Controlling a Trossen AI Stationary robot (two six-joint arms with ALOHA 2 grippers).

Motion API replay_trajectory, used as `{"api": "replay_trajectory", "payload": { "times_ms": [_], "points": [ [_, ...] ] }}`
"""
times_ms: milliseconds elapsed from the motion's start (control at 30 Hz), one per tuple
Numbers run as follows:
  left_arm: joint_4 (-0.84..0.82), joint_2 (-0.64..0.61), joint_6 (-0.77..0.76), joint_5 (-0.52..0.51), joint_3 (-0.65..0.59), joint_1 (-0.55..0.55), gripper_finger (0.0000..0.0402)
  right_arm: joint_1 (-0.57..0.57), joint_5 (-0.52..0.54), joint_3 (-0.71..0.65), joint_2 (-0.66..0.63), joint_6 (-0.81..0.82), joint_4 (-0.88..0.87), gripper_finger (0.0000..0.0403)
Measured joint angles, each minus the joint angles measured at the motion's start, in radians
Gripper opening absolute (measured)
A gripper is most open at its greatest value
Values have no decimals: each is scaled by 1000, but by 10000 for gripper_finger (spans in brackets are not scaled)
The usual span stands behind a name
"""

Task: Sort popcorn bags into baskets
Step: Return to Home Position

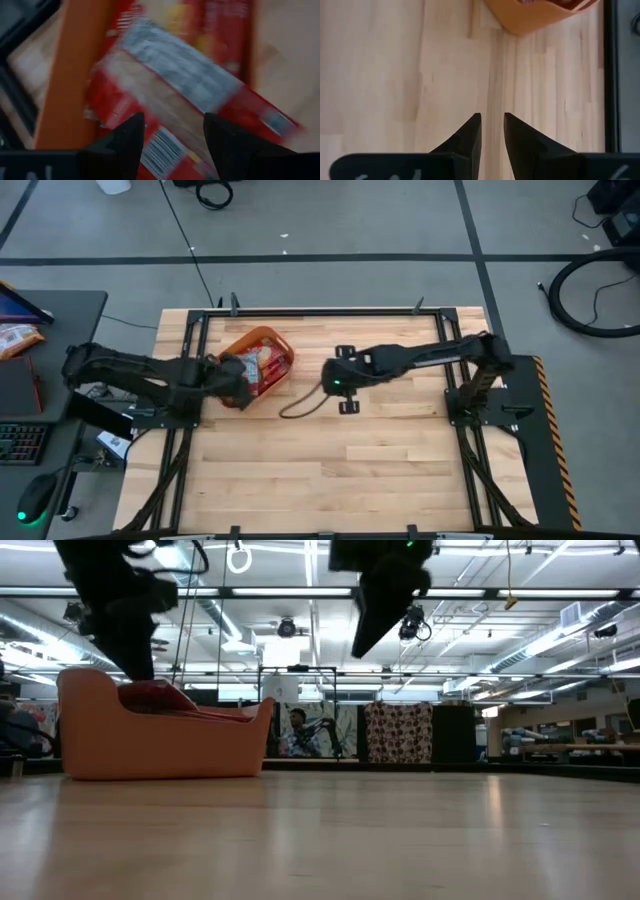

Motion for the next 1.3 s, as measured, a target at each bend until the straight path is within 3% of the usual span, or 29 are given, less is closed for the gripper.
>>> {"api": "replay_trajectory", "payload": {
  "times_ms": [267,567,800,1000,1200,1300],
  "points": [
    [98,0,159,250,-3,314,208,82,63,-195,-187,49,115,87],
    [113,79,348,451,-3,565,208,180,140,-278,-238,110,125,87],
    [208,191,718,467,0,573,208,237,182,-278,-238,126,116,87],
    [253,185,1042,460,-1,541,207,248,184,-279,-248,93,74,87],
    [249,141,1210,297,-4,468,182,244,197,-291,-258,69,103,87],
    [262,111,1212,239,-4,415,165,219,118,-369,-286,66,230,87]
  ]
}}
